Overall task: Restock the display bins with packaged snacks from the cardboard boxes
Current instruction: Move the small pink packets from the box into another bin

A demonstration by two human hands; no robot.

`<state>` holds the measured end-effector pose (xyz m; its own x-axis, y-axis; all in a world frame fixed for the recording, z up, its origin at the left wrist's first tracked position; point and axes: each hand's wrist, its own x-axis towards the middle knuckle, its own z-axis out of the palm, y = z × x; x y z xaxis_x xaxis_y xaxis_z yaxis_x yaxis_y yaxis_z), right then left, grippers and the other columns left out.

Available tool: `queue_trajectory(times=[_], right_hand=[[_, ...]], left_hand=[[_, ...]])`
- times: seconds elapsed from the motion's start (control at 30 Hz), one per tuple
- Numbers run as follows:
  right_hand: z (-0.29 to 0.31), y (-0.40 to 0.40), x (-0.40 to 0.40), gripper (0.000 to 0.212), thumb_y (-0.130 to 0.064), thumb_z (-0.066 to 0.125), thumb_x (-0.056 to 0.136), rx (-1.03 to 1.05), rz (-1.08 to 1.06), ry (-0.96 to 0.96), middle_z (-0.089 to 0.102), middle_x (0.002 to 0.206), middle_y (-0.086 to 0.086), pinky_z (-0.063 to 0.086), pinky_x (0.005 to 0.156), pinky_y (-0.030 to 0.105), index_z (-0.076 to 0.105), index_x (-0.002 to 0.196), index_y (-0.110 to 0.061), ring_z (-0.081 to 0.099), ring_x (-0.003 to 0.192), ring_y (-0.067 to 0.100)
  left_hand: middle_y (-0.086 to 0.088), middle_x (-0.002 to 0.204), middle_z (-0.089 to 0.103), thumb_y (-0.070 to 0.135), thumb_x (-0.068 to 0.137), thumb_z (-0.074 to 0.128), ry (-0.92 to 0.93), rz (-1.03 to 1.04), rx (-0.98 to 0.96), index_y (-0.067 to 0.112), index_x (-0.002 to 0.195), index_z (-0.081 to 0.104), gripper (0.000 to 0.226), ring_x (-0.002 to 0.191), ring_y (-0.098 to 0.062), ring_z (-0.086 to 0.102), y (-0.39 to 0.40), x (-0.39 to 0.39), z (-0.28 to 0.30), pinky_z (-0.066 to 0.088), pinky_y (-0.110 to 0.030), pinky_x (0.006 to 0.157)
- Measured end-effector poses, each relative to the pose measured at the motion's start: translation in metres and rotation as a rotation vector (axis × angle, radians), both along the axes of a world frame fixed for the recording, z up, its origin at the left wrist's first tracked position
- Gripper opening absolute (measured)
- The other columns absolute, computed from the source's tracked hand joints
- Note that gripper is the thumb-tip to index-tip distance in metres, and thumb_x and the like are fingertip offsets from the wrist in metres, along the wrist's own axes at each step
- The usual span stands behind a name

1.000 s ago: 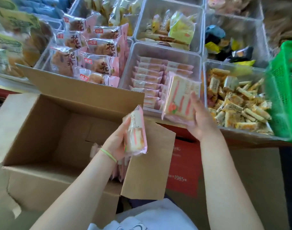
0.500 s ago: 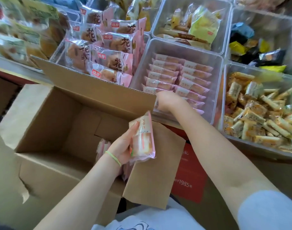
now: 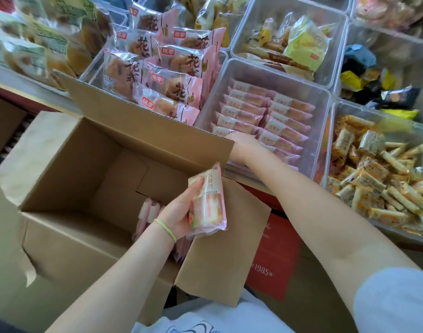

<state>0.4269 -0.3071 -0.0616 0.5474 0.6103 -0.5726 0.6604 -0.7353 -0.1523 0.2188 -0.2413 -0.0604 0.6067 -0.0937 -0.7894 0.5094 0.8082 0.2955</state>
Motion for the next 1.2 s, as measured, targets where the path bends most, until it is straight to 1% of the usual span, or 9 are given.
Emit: queue_trajectory(times=[0.17,0.3,0.4,0.57,0.7,0.9,1.03,1.13,1.2], right_hand=[[0.013,-0.006,0.017,0.016,-0.010,0.044,0.096,0.011,-0.038,0.123,0.065,0.081,0.006,0.045,0.054,0.028,0.058,0.089,-0.009,0.063,0.069,0.025],[0.012,-0.015,0.025,0.013,-0.016,0.052,0.097,0.137,-0.121,-0.077,0.064,0.095,0.004,0.044,0.058,0.030,0.063,0.103,-0.014,0.060,0.076,0.021],[0.004,-0.015,0.014,0.008,-0.013,0.055,0.093,0.069,-0.084,-0.090,0.063,0.086,0.004,0.035,0.049,0.027,0.062,0.091,-0.015,0.054,0.065,0.018],[-0.002,-0.017,0.012,0.023,-0.008,0.055,0.093,0.173,-0.209,-0.024,0.052,0.074,0.000,0.031,0.049,0.027,0.053,0.071,-0.017,0.051,0.066,0.021],[-0.005,-0.024,0.010,0.010,-0.012,0.060,0.095,0.316,-0.344,0.066,0.056,0.090,-0.002,0.038,0.055,0.026,0.060,0.094,-0.022,0.051,0.067,0.010],[0.001,-0.030,0.011,0.010,-0.006,0.061,0.087,0.488,-0.448,0.020,0.065,0.094,0.000,0.055,0.069,0.036,0.069,0.084,-0.012,0.061,0.081,0.020],[-0.002,-0.036,0.004,0.004,-0.016,0.062,0.089,0.485,-0.386,0.022,0.061,0.089,-0.002,0.050,0.063,0.031,0.065,0.091,-0.015,0.060,0.081,0.020],[-0.003,-0.037,0.003,0.020,-0.028,0.068,0.089,0.445,-0.344,0.075,0.058,0.089,-0.006,0.051,0.066,0.030,0.063,0.105,-0.018,0.059,0.084,0.019],[-0.002,-0.033,0.004,0.034,-0.034,0.067,0.091,0.396,-0.274,0.050,0.061,0.105,-0.004,0.054,0.074,0.033,0.060,0.123,-0.025,0.060,0.094,0.020]], left_hand=[[-0.007,0.103,0.073,0.050,0.078,0.066,0.003,-0.013,-0.023,0.015,0.122,0.065,0.057,0.089,-0.022,0.072,-0.001,0.001,-0.001,0.059,-0.037,0.075],[-0.006,0.101,0.073,0.049,0.080,0.062,-0.032,-0.012,-0.001,0.015,0.120,0.065,0.053,0.087,-0.021,0.072,0.002,0.000,0.002,0.059,-0.035,0.074],[-0.006,0.099,0.074,0.048,0.081,0.061,-0.022,-0.017,0.012,0.015,0.117,0.067,0.049,0.085,-0.021,0.073,0.001,-0.002,0.004,0.060,-0.035,0.074],[-0.006,0.103,0.074,0.048,0.078,0.064,-0.018,0.001,0.023,0.015,0.118,0.067,0.051,0.090,-0.021,0.072,0.002,-0.008,0.001,0.058,-0.037,0.078],[-0.006,0.101,0.074,0.048,0.079,0.063,-0.010,0.001,0.029,0.016,0.118,0.067,0.050,0.088,-0.021,0.073,0.004,-0.010,0.003,0.058,-0.036,0.077],[-0.005,0.106,0.073,0.048,0.079,0.063,-0.019,-0.018,0.044,0.017,0.123,0.065,0.054,0.094,-0.022,0.072,0.002,-0.011,0.004,0.055,-0.039,0.086],[-0.006,0.110,0.073,0.049,0.079,0.065,-0.003,-0.018,0.046,0.017,0.125,0.064,0.056,0.098,-0.023,0.072,0.002,-0.011,0.003,0.055,-0.039,0.086],[-0.007,0.110,0.073,0.049,0.079,0.064,-0.007,-0.036,0.052,0.018,0.121,0.066,0.052,0.097,-0.023,0.072,-0.001,-0.010,0.005,0.058,-0.038,0.081],[-0.007,0.108,0.073,0.048,0.079,0.063,-0.007,-0.038,0.057,0.017,0.120,0.067,0.051,0.095,-0.023,0.072,-0.002,-0.010,0.006,0.059,-0.037,0.078]])
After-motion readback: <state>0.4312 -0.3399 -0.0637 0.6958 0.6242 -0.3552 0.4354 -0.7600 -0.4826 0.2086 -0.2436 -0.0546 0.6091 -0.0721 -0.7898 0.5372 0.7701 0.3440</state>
